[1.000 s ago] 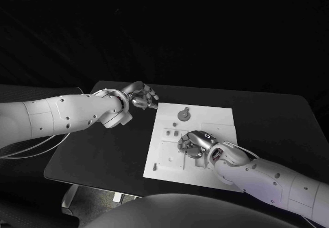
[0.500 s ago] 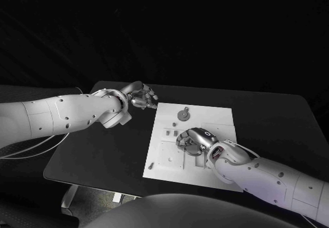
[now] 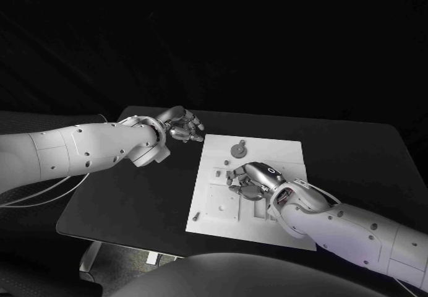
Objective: Assemble the parts on the task board
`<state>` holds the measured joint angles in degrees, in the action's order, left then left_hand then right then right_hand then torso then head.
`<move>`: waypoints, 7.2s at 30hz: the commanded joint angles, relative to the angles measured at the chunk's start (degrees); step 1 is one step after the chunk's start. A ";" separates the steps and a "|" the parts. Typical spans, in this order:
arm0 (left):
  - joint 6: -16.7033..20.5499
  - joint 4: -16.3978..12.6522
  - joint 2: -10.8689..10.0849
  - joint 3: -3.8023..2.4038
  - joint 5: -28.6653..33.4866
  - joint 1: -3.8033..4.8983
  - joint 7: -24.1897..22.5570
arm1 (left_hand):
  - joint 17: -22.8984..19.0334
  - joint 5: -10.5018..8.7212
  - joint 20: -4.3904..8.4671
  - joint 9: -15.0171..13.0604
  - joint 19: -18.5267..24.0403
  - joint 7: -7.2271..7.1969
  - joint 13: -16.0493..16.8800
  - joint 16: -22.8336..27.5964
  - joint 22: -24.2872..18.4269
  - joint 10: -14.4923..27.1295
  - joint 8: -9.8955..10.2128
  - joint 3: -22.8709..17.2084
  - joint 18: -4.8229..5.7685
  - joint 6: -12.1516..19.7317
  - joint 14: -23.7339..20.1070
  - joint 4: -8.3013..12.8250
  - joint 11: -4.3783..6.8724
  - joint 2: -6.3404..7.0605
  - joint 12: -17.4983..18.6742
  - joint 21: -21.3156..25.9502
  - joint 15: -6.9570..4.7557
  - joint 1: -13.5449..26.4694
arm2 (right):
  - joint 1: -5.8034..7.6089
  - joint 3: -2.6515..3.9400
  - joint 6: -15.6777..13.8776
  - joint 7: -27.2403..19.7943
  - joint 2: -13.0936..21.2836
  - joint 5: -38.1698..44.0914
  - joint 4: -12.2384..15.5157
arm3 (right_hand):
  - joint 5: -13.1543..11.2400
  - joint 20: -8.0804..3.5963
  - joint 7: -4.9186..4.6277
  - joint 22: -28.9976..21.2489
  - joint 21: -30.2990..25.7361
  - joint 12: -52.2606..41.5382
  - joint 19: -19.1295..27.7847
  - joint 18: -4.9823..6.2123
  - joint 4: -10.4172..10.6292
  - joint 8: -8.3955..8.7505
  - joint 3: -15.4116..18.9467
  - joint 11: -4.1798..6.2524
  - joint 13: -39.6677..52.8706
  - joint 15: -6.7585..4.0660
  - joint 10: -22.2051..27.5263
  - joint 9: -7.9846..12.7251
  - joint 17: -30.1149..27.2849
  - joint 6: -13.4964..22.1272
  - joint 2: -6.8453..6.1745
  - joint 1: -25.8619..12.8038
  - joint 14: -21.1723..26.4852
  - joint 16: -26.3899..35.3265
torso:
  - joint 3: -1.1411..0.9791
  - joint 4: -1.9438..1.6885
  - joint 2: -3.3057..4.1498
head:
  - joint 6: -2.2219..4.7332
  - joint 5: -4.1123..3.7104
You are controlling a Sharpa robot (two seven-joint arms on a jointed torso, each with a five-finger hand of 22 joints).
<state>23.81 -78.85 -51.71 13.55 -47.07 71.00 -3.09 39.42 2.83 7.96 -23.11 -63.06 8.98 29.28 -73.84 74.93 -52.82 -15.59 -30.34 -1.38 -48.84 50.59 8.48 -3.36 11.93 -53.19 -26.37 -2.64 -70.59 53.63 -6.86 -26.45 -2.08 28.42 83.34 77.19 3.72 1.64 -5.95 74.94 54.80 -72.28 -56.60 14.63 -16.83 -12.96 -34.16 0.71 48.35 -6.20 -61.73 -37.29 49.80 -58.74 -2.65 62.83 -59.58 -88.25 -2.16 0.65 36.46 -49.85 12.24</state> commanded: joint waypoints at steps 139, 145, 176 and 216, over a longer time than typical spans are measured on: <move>-1.65 1.45 2.22 -0.05 1.34 0.09 -0.25 | -0.03 0.27 0.10 -0.11 -0.22 0.79 0.06 -0.36 1.15 0.67 -0.13 0.01 -2.05 -0.21 -0.42 0.70 -0.14 -1.23 -0.39 0.29 0.23 0.38 | -0.80 -6.59 14.74 3.36 -16.85 20.44 -9.25 | -0.68 -0.28 -0.01 0.19 0.76 -0.50 -1.26 0.37 0.38 -0.91 0.19 -0.33 0.10 0.18 -0.39 3.87 -0.31 0.05 1.20 -3.15 -0.86 -1.26 | 0.03 -0.04 0.00 | -0.15 2.60; -1.63 1.47 2.23 -0.05 1.34 0.09 -0.27 | -0.03 0.27 0.10 -0.11 -0.23 0.81 0.06 -0.37 1.15 0.67 -0.13 0.01 -2.05 -0.21 -0.41 0.71 -0.16 -1.23 -0.41 0.28 0.24 0.40 | -0.81 -6.59 13.96 3.49 -16.83 20.43 -9.05 | -0.66 -0.41 0.27 0.12 0.81 -0.47 -1.52 0.37 0.41 -1.34 -0.34 -0.05 0.01 -0.06 -0.85 3.60 -0.39 -0.44 2.28 -3.26 -1.18 -1.27 | 0.01 -0.03 0.01 | -0.15 2.59; -1.24 1.55 0.75 -0.04 1.35 0.09 -0.17 | -0.05 0.26 0.05 -0.12 -0.24 0.85 0.06 -0.41 1.16 0.68 -0.15 0.10 -2.05 -0.24 -0.42 0.68 -0.21 -1.08 -0.46 0.28 0.30 0.64 | -0.61 -4.42 7.04 3.75 -13.44 17.36 -4.97 | -0.55 -0.89 0.80 0.00 1.09 -0.36 -2.44 0.37 0.28 -2.24 -1.66 0.49 -0.13 -0.52 -2.29 3.01 -0.63 -1.37 3.91 -3.58 -2.36 -1.33 | 0.01 0.04 0.00 | -0.07 2.25; -1.78 2.02 1.12 -0.04 1.54 0.09 0.51 | -0.13 0.27 0.04 -0.15 -0.27 0.84 0.01 -0.42 1.15 0.70 -0.19 0.29 -2.16 -0.27 -0.42 0.49 -0.20 -0.74 -0.51 0.31 0.31 1.18 | -0.16 -6.45 17.44 3.96 -15.18 19.60 -7.31 | -0.40 -0.44 -1.25 0.17 0.67 -0.05 -0.84 0.37 0.05 0.45 0.71 -1.50 0.30 1.19 -0.45 5.00 -0.40 3.53 -2.69 0.13 -0.78 -1.10 | 0.05 -0.05 0.01 | -0.15 2.40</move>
<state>22.57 -76.77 -50.66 13.56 -45.87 71.01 -2.29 39.37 2.83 7.85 -23.18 -62.97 9.42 29.28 -74.07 74.93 -52.52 -15.59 -30.40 -1.38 -49.03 50.36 8.86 -3.67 11.16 -53.42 -26.37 -2.18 -69.65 53.62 -13.17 -10.65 0.96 13.18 101.27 70.20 3.11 1.13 -6.58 74.94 55.69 -72.10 -57.72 14.26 -16.91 -12.13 -33.76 -0.52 48.55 -5.26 -62.34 -32.35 49.33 -55.09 -5.65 62.69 -60.47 -89.18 -2.13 0.55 36.48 -50.00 14.72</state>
